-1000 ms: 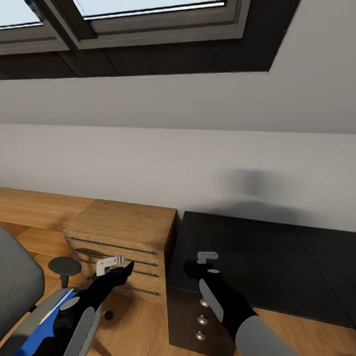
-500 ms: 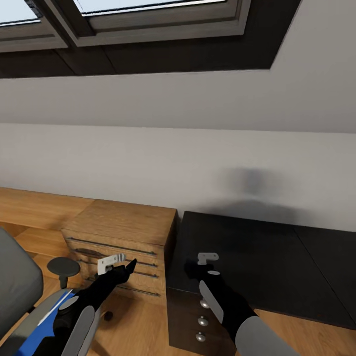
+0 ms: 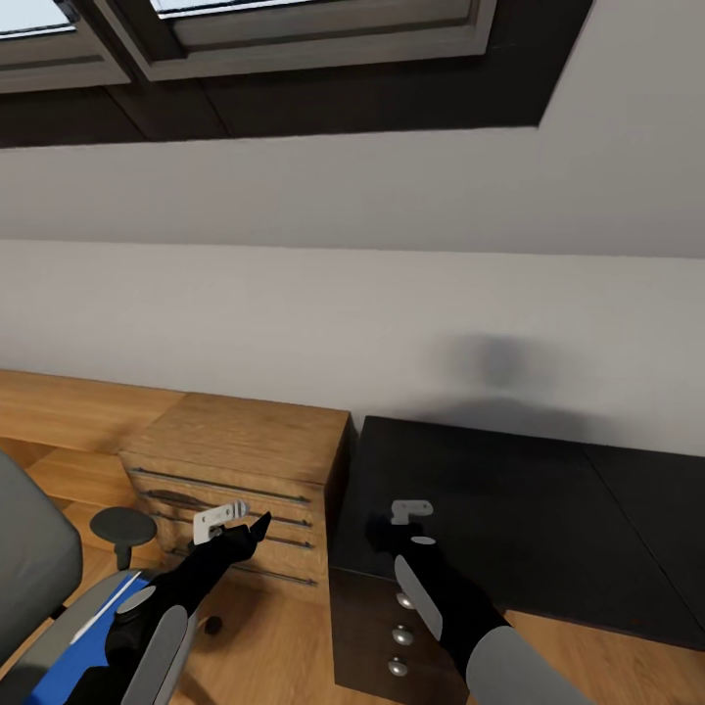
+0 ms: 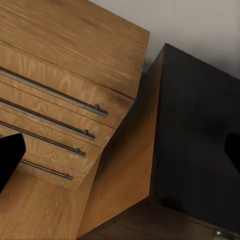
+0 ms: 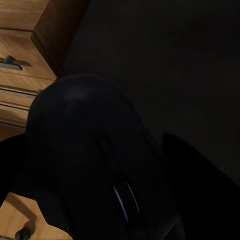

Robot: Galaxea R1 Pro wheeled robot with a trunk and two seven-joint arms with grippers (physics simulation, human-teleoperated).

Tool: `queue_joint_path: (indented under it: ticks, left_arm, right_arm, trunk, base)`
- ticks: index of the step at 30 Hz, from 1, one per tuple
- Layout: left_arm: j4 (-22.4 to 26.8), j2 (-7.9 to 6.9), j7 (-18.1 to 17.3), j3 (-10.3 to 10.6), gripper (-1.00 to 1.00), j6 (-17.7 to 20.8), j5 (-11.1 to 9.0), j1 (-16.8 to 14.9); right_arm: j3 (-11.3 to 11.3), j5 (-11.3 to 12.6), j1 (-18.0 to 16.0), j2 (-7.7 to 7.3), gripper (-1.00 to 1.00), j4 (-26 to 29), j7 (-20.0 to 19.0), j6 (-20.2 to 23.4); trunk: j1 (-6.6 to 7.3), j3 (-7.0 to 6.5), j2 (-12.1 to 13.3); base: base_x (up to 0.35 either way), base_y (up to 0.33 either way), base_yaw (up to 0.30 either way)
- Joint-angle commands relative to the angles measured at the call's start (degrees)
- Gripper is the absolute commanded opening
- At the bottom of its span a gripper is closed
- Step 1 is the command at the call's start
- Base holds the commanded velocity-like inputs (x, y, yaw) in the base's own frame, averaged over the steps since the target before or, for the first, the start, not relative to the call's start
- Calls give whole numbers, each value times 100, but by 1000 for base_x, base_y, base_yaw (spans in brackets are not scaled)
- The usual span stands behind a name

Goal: In the bedroom, organize the workspace by keeping the computer under the desk, ensuring the monitor is on the desk, placing the keyboard on the desk next to the monitor, placing the mouse on the desk next to the keyboard, moving the folder from the swivel chair onto the desk next to the mouse, stacking the notebook on top of the folder with the pen on top of the notebook, and positioning the swivel chair next to the desk.

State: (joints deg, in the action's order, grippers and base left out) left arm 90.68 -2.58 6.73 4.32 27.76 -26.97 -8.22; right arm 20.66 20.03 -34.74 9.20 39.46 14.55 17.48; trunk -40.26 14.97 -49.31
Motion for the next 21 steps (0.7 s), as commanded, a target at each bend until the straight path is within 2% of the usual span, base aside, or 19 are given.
queue_joint_path:
  ticks: [1,21]
  left_arm:
    - [9,-6,57,11,100,19,-61,-4]
    - [10,-6,57,11,100,19,-63,-4]
  right_arm:
    - [30,59,-4,-3,-100,9,57,18]
    - [39,62,2,-6,-100,18,49,18]
  trunk:
    - [-24,27,-48]
    - [-463,386,-850]
  base:
    - [0,0,0]
    - [0,0,0]
